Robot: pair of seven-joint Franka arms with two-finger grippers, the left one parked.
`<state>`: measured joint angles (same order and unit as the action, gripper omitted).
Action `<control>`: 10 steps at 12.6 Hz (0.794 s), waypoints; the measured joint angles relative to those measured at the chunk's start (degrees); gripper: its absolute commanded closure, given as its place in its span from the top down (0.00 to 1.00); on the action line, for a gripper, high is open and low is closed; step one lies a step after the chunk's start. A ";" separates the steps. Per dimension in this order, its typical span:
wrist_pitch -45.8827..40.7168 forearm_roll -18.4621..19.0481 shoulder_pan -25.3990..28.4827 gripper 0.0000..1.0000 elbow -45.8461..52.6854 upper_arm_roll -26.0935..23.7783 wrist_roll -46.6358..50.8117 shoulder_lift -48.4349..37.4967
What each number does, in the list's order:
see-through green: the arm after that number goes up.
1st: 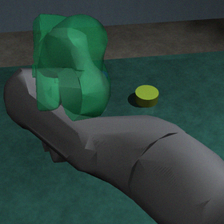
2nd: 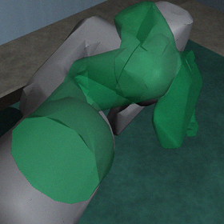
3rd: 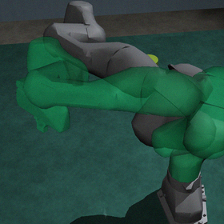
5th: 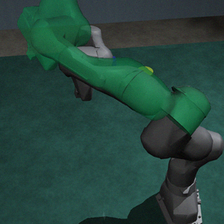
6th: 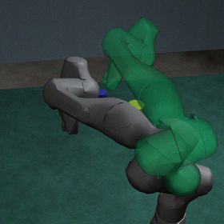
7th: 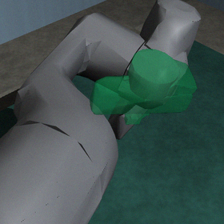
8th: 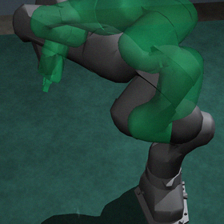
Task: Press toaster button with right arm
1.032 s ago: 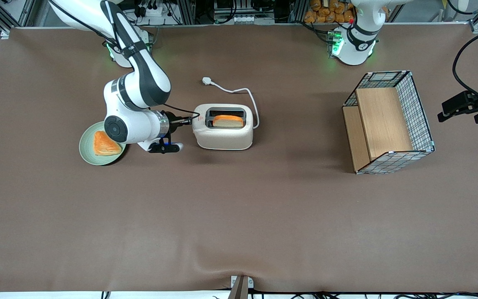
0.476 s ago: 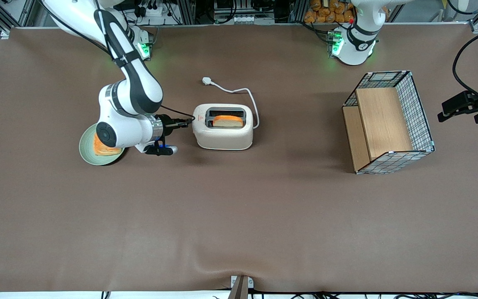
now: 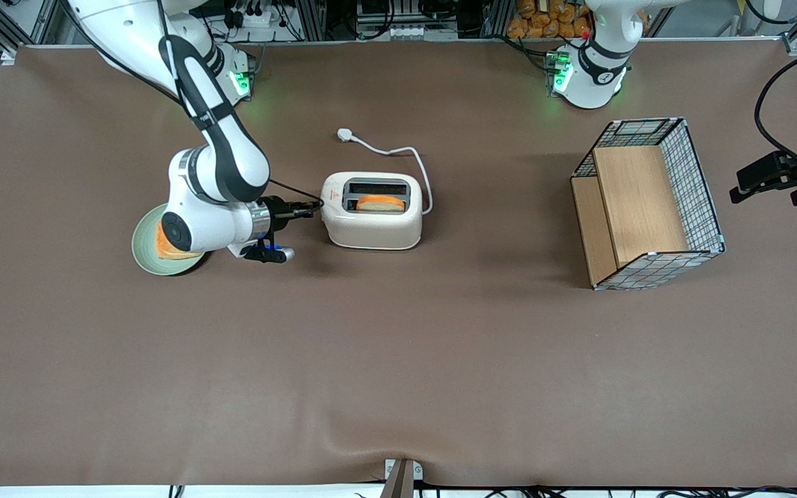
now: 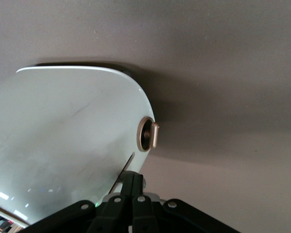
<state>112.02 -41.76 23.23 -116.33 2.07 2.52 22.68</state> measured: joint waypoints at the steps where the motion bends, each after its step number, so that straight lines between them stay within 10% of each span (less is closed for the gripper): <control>1: 0.35 -0.36 -0.02 0.00 0.00 0.00 -0.21 0.53; 10: 0.93 -1.73 -0.07 0.00 -0.06 0.22 -0.89 1.67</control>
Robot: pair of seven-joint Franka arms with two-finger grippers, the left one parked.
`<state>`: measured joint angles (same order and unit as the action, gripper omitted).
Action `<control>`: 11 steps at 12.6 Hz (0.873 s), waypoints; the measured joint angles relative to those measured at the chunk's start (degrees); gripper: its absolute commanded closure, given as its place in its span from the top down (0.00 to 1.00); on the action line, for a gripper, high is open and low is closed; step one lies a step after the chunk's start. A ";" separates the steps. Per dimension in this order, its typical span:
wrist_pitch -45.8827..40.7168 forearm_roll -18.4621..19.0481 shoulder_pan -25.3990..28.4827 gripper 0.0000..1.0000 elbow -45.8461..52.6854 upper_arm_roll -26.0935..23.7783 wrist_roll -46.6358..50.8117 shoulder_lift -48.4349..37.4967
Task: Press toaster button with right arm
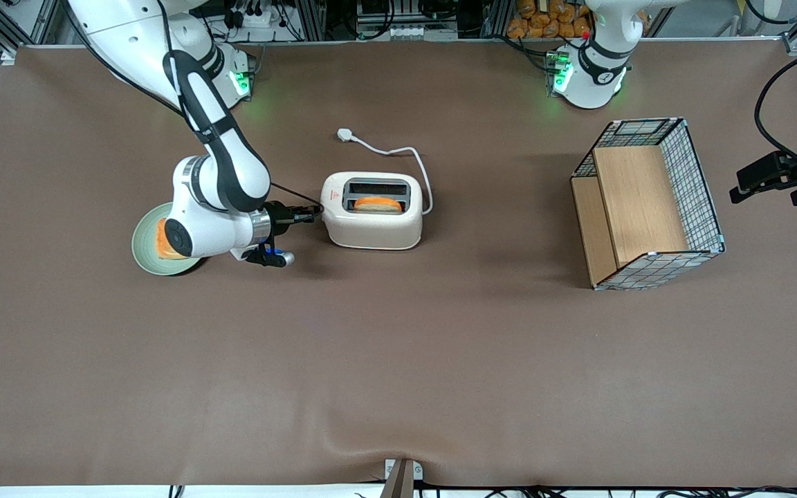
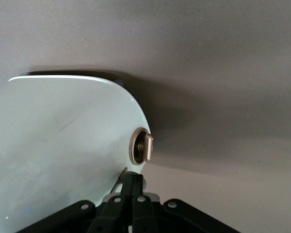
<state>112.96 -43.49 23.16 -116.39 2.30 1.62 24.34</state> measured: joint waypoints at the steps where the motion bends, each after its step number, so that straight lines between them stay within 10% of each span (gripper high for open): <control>1: -0.01 -0.02 0.00 0.00 0.01 0.00 -0.01 0.00; 6: -1.75 0.00 0.00 0.13 0.77 0.19 -0.02 -0.45; 8: -2.83 0.21 -0.01 0.87 1.84 0.74 -0.02 -0.82; 11: -4.75 2.59 -0.02 1.00 3.93 2.91 -0.06 -1.80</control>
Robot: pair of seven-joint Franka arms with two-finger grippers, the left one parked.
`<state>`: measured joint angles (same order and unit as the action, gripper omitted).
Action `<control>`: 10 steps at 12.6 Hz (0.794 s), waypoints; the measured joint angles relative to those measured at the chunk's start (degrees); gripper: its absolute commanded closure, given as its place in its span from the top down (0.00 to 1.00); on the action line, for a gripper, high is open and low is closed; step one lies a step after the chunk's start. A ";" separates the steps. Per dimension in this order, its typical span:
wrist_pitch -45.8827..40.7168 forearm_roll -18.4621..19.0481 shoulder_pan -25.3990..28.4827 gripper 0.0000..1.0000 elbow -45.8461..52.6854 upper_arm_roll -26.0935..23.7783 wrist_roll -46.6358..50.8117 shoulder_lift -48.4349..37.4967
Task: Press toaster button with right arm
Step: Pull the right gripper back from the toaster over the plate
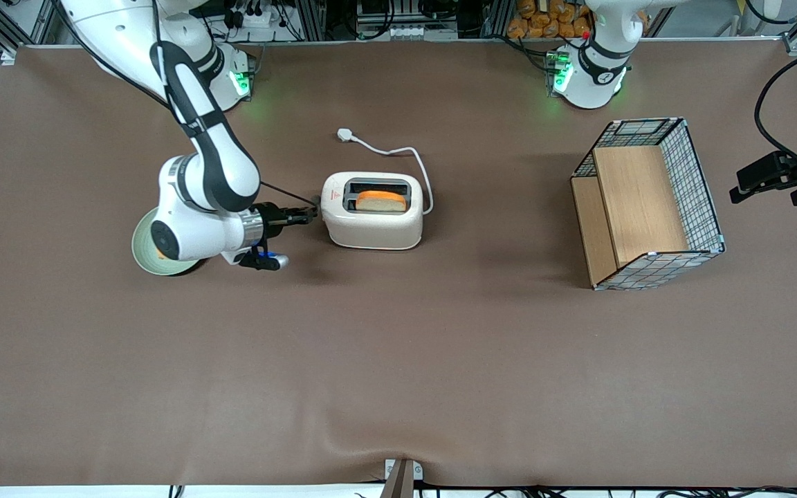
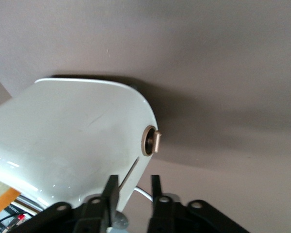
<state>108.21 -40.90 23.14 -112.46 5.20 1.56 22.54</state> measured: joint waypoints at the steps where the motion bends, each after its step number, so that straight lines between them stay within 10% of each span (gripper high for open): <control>1: -1.48 1.29 -0.02 1.00 0.97 1.31 -0.04 -0.39; 10: -10.37 19.99 -0.45 1.00 9.60 16.04 -2.37 -10.12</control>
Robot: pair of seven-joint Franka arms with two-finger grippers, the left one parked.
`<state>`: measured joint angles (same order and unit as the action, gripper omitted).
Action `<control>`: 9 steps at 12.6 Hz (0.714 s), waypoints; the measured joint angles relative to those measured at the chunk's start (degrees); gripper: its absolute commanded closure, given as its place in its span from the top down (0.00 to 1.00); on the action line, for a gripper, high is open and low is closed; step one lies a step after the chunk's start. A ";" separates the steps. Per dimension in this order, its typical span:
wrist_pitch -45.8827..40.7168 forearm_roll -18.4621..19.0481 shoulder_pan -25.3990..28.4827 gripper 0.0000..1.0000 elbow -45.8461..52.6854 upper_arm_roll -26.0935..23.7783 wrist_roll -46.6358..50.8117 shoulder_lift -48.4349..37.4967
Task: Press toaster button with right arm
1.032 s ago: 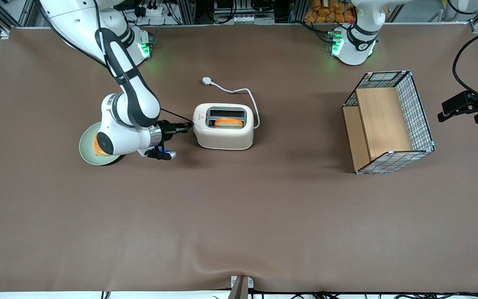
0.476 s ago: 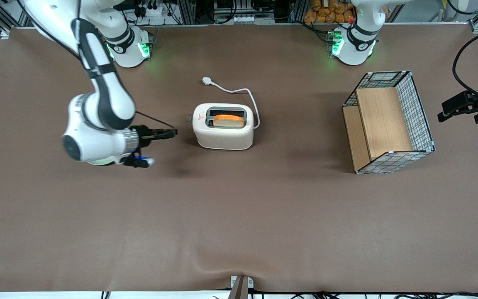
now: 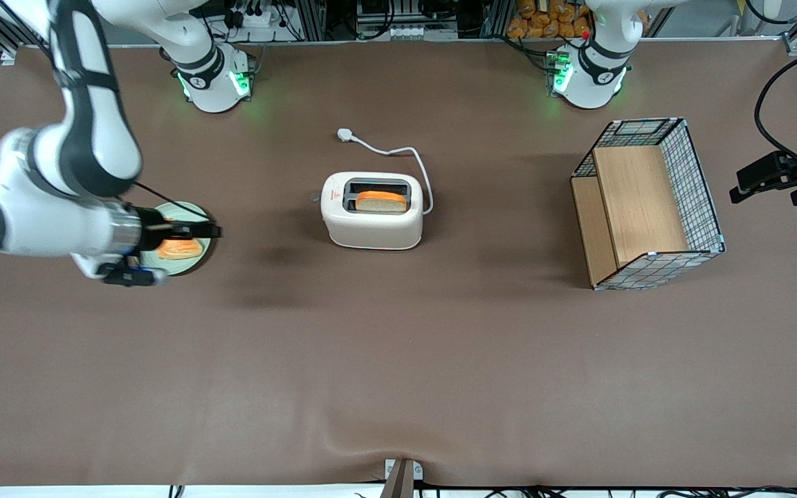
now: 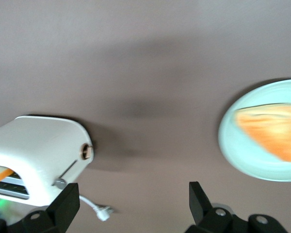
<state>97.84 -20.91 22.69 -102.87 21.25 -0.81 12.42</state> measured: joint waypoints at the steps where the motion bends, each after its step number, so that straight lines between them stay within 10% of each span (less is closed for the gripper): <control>1: -0.05 3.60 -0.06 1.00 0.04 0.77 -0.10 -2.25; 9: -0.32 14.35 -12.71 1.00 0.39 -7.20 -1.74 -12.83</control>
<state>97.52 -6.56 9.98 -102.47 14.04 -2.55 -0.40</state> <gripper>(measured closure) 0.000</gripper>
